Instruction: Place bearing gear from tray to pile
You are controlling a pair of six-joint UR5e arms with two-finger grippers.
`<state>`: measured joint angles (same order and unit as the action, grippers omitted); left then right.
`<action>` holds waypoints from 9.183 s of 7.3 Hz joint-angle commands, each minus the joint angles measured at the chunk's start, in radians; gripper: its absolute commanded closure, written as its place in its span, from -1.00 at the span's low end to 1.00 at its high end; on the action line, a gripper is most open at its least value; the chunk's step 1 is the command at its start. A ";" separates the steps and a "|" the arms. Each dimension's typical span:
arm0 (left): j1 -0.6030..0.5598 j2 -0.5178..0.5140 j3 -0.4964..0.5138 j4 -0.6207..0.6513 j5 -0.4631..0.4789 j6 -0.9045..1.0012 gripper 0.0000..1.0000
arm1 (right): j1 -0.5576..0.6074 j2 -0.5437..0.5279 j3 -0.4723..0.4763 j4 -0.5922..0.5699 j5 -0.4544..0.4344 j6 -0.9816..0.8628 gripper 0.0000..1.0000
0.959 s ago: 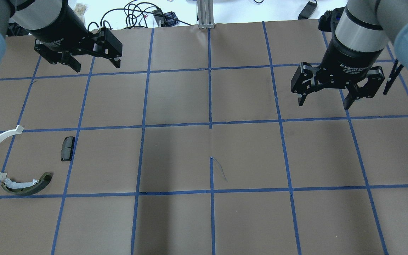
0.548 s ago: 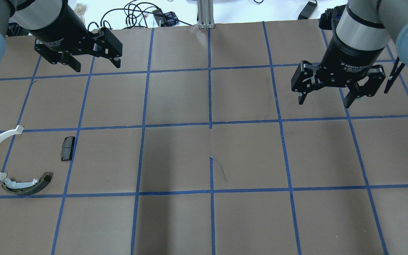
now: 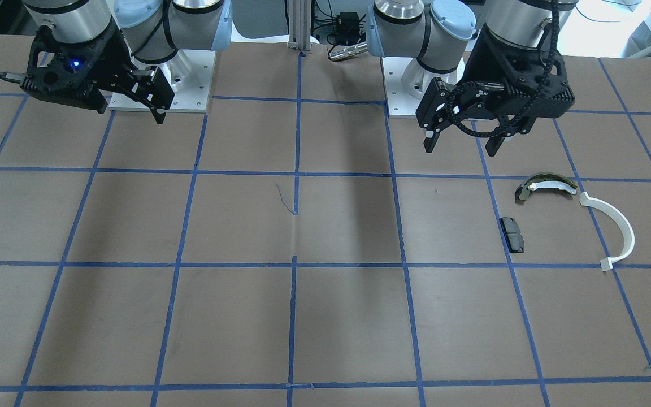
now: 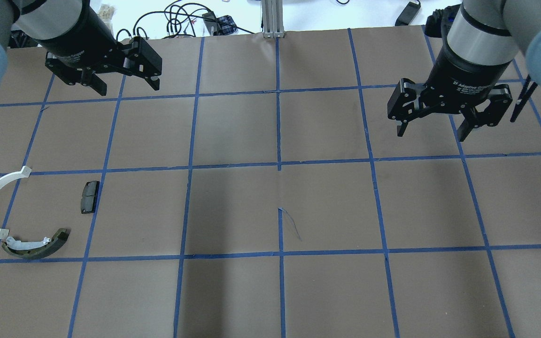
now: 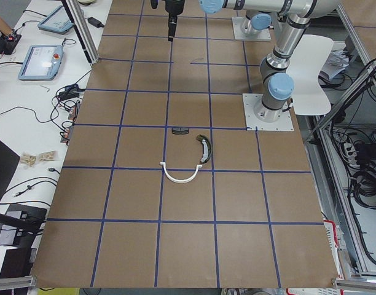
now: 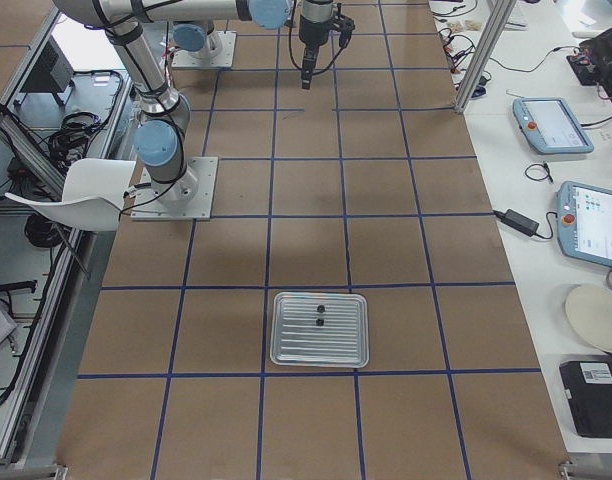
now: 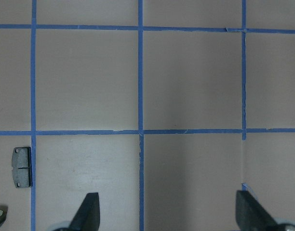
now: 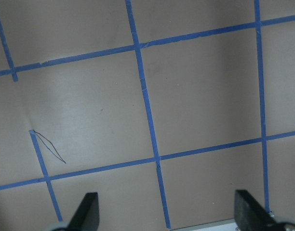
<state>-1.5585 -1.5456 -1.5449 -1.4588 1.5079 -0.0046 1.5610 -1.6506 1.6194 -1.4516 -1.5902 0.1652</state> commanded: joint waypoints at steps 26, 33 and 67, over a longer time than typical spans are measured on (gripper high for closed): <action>0.000 -0.001 0.003 0.002 -0.001 0.000 -1.00 | -0.841 0.546 -0.001 -0.607 -0.123 -0.796 -0.25; 0.000 -0.001 0.002 0.000 -0.001 0.000 -1.00 | -0.852 0.641 0.000 -0.684 -0.149 -0.786 -0.19; 0.000 -0.001 0.000 0.000 0.000 0.000 -1.00 | 0.415 0.584 -0.044 -0.554 0.222 0.678 1.00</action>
<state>-1.5586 -1.5451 -1.5447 -1.4588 1.5078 -0.0046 1.9368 -1.1120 1.5754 -1.9453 -1.3793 0.7860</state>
